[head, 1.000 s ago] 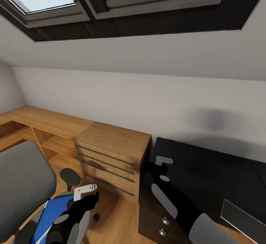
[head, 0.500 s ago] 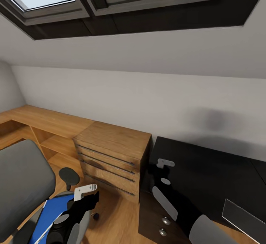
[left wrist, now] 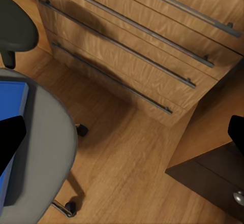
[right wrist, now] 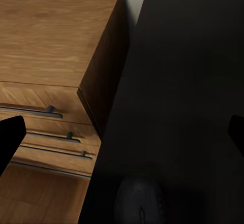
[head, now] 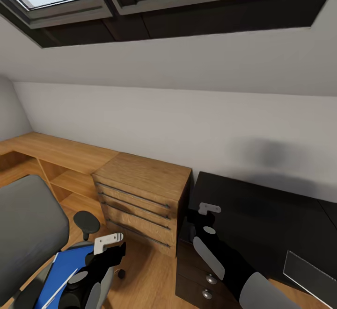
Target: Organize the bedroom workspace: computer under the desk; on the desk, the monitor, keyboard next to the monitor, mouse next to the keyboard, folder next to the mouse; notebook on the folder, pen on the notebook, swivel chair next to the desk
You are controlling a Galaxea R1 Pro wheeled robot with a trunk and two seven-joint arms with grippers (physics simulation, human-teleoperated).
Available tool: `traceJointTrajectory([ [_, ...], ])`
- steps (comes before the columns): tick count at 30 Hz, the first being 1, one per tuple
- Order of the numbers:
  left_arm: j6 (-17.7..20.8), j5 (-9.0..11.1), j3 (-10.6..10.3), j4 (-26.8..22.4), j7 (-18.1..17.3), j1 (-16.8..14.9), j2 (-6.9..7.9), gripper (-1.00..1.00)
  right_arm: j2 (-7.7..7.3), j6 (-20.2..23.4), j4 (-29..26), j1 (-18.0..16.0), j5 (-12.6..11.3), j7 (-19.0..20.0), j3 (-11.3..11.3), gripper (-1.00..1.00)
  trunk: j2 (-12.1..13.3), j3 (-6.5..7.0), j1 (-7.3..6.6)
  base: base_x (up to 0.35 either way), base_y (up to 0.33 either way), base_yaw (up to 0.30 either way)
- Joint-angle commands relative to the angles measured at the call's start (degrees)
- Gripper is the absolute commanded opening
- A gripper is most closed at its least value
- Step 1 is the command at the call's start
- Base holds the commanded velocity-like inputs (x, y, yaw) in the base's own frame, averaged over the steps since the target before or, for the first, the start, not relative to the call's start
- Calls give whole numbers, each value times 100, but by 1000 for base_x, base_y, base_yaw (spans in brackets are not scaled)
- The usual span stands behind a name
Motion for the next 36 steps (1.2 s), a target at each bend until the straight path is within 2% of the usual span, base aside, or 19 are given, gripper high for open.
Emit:
traceJointTrajectory([
  [1,21,60,-6,-7,51,-4,0,100,-3,34,-8,-7,-13,-41,15,100,-48,-27,24,0,0,0],
  [9,21,60,-6,-6,51,-4,0,100,5,64,46,-7,-13,-41,15,100,-369,-170,199,0,0,0],
  [19,21,61,-13,-9,51,-3,0,100,38,251,407,-7,-13,-10,15,100,-770,-350,419,0,0,0],
  [26,21,64,-7,-7,51,-3,0,100,44,417,442,-7,-13,-6,15,100,-1051,-475,573,0,0,0],
  [29,21,66,-6,-8,51,-3,0,100,86,630,450,-7,-10,-4,15,100,-1171,-529,639,0,0,0],
  [36,21,66,-6,-7,51,-3,0,100,100,663,451,-7,-5,0,19,100,-1452,-655,792,0,0,0],
])
